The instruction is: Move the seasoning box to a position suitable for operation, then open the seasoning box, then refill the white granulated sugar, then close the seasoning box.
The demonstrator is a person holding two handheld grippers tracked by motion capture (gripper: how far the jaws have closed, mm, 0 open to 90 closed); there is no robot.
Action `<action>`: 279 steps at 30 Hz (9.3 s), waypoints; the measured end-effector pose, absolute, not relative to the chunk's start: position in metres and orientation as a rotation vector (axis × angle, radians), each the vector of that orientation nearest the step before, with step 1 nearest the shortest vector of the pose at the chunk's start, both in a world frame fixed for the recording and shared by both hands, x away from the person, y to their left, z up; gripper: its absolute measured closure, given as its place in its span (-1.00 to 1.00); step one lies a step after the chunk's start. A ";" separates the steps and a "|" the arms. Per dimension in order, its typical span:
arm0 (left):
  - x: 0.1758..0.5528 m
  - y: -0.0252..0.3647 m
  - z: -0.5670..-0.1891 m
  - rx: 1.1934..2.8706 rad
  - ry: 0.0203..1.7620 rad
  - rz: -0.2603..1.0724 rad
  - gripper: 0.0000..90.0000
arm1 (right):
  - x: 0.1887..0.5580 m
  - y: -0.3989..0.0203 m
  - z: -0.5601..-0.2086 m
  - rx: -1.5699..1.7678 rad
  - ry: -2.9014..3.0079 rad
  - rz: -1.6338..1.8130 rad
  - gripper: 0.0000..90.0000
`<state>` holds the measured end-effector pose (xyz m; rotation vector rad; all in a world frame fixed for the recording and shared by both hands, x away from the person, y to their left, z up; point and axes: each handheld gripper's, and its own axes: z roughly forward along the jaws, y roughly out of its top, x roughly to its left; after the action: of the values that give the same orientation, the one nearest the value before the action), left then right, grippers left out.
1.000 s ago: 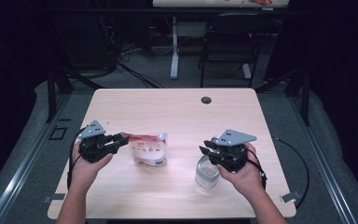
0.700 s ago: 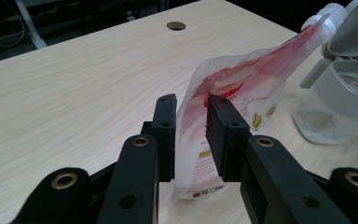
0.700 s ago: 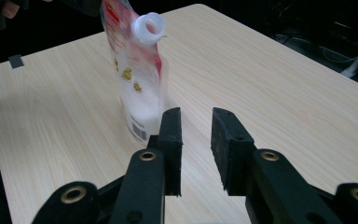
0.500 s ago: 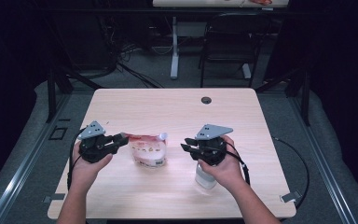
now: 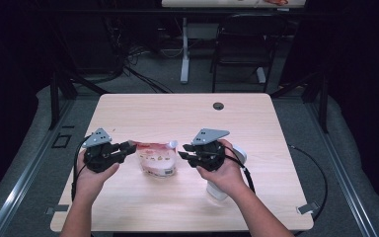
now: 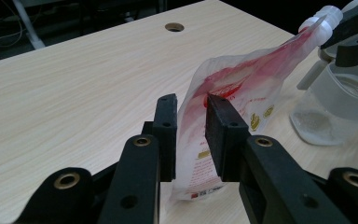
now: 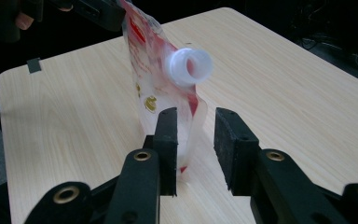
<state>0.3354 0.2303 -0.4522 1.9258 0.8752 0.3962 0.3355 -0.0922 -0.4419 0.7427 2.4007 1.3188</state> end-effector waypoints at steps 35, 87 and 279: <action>0.335 0.233 -0.453 1.907 0.880 0.359 0.82 | 0.343 -0.072 -0.441 0.741 2.398 1.339 0.62; 0.320 0.188 -0.448 1.967 0.725 0.266 1.00 | 0.303 -0.126 -0.439 0.771 2.362 1.315 0.64; 0.327 0.234 -0.446 1.895 0.840 0.309 0.54 | 0.335 -0.025 -0.401 0.490 2.588 1.100 0.53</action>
<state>0.3268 0.2335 -0.4463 1.8953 0.8396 0.3087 0.3353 -0.0248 -0.4011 0.4902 2.5882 1.1005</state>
